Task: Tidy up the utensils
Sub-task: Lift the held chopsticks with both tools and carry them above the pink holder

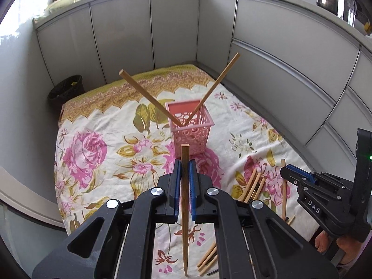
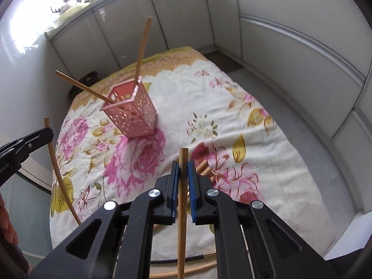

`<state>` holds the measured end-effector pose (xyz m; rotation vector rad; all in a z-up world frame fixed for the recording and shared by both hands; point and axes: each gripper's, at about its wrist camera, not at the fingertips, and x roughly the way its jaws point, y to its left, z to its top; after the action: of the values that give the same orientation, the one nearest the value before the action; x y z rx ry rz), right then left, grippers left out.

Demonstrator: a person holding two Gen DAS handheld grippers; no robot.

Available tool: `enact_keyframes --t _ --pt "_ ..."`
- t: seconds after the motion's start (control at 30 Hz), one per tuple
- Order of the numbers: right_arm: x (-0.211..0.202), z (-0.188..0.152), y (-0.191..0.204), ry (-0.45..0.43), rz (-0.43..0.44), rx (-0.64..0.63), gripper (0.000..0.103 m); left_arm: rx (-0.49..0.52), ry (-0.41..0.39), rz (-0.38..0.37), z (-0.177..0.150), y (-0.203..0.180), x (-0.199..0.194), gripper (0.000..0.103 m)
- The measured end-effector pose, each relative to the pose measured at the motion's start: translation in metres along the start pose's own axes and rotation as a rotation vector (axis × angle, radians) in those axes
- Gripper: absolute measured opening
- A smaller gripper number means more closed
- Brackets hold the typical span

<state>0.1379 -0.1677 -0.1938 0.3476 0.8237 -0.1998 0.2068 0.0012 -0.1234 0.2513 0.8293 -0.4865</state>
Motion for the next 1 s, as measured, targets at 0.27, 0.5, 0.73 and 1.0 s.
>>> enact_keyframes --t 0.27,0.5,0.73,1.0 --pt "-0.082 0.014 0.008 -0.250 0.047 -0.093 0.008 -0.052 -0.200 -0.034 0.012 -0.016 -0.058 0.006" --pt "-0.122 0.046 0.002 -0.359 0.085 -0.087 0.008 -0.122 -0.297 -0.042 0.036 -0.012 -0.080 0.006" --pt "-0.142 0.084 -0.005 -0.419 0.122 -0.050 0.008 -0.192 -0.368 -0.046 0.060 -0.005 -0.089 0.006" --pt "-0.150 0.129 0.004 -0.493 0.172 -0.035 0.008 -0.235 -0.508 0.018 0.093 0.001 -0.099 0.006"
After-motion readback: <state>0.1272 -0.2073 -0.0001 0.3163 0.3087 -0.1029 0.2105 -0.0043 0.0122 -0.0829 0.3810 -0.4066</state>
